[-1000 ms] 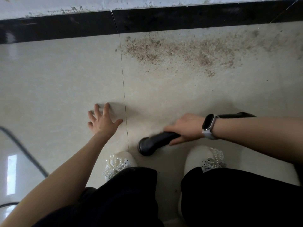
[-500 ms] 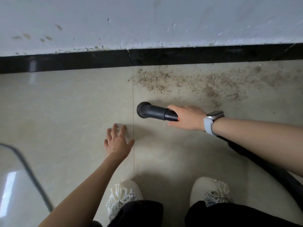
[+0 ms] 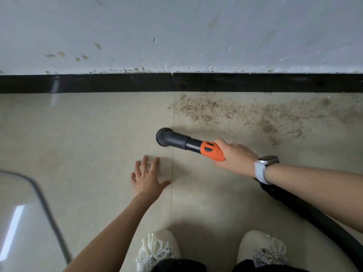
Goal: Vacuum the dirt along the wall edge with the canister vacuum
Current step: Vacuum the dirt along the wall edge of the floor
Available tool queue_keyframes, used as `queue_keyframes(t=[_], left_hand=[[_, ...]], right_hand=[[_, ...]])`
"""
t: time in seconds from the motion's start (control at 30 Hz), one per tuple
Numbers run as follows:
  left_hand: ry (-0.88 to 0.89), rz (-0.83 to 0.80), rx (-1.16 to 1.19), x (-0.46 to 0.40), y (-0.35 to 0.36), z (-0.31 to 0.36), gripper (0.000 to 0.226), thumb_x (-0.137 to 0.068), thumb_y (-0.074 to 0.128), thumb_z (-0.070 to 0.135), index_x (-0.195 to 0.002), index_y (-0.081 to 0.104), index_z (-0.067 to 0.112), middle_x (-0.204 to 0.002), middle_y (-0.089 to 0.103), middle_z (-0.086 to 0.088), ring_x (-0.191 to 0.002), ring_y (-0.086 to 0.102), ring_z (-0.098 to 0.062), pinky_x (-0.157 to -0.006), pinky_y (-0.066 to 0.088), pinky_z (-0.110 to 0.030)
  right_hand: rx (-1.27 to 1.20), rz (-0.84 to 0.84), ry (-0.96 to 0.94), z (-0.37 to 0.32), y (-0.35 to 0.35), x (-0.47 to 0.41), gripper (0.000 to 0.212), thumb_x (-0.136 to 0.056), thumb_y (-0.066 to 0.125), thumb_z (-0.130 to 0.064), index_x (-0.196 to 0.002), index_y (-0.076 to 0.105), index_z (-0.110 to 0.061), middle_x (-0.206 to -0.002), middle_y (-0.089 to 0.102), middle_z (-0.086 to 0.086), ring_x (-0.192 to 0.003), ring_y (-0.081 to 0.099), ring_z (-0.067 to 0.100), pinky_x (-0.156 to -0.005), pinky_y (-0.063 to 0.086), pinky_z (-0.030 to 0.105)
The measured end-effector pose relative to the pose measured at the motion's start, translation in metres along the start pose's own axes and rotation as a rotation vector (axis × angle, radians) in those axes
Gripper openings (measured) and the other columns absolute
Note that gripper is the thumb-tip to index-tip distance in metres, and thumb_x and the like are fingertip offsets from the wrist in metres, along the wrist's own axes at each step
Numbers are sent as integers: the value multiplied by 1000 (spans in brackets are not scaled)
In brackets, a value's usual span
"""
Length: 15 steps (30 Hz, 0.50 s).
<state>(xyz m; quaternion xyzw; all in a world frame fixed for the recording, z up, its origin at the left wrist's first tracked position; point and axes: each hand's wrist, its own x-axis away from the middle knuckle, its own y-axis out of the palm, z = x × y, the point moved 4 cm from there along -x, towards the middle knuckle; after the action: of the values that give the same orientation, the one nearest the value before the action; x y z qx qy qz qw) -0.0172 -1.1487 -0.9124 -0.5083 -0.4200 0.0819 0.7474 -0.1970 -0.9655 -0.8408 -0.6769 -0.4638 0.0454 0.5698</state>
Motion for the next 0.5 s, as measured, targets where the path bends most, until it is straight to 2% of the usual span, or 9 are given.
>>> queue_keyframes(t=[0.07, 0.17, 0.23, 0.27, 0.33, 0.5], left_hand=[[3, -5, 6, -2, -3, -4, 88, -82, 63, 53, -149, 9, 32, -159, -8, -2, -145, -9, -28, -116, 10, -45], [-35, -7, 36, -6, -8, -19, 94, -80, 65, 55, -150, 7, 32, -158, -8, -2, -145, -9, -28, -116, 10, -44], [-58, -7, 49, -8, -10, -27, 98, -78, 66, 56, -150, 5, 33, -158, -10, 0, -144, -11, -27, -115, 9, -44], [-63, -8, 50, -9, -9, -29, 99, -77, 67, 57, -150, 4, 34, -158, -11, 0, -144, -11, -27, -115, 8, -44], [-68, -3, 50, -10, -8, -29, 100, -76, 67, 57, -150, 3, 34, -158, -12, 0, -144, -12, -27, -115, 8, -44], [-84, -5, 37, -12, -8, -25, 102, -74, 70, 55, -149, 4, 34, -157, -12, 0, -143, -11, -30, -114, 9, -46]], right_hand=[[-59, 54, 26, -14, -11, -21, 39, -87, 57, -38, -116, 40, -18, -77, 52, -2, -64, 52, 23, -52, 35, 31], [-260, 34, 22, -23, -21, -33, 48, -84, 64, -38, -122, 40, -23, -91, 60, 1, -68, 59, 20, -61, 49, 34], [-368, -40, 17, -19, -15, -24, 38, -83, 65, -40, -111, 43, -26, -84, 61, 0, -56, 60, 16, -53, 50, 29], [-369, -78, 26, -15, -10, -17, 30, -84, 63, -42, -99, 42, -27, -76, 59, 0, -50, 58, 16, -48, 48, 27], [-327, -126, 63, -8, 0, -7, 29, -85, 59, -47, -84, 38, -28, -66, 56, -1, -45, 56, 18, -47, 47, 31], [-306, 3, 129, 1, -16, -18, 28, -88, 56, -46, -83, 39, -25, -66, 55, 2, -47, 53, 19, -50, 45, 33]])
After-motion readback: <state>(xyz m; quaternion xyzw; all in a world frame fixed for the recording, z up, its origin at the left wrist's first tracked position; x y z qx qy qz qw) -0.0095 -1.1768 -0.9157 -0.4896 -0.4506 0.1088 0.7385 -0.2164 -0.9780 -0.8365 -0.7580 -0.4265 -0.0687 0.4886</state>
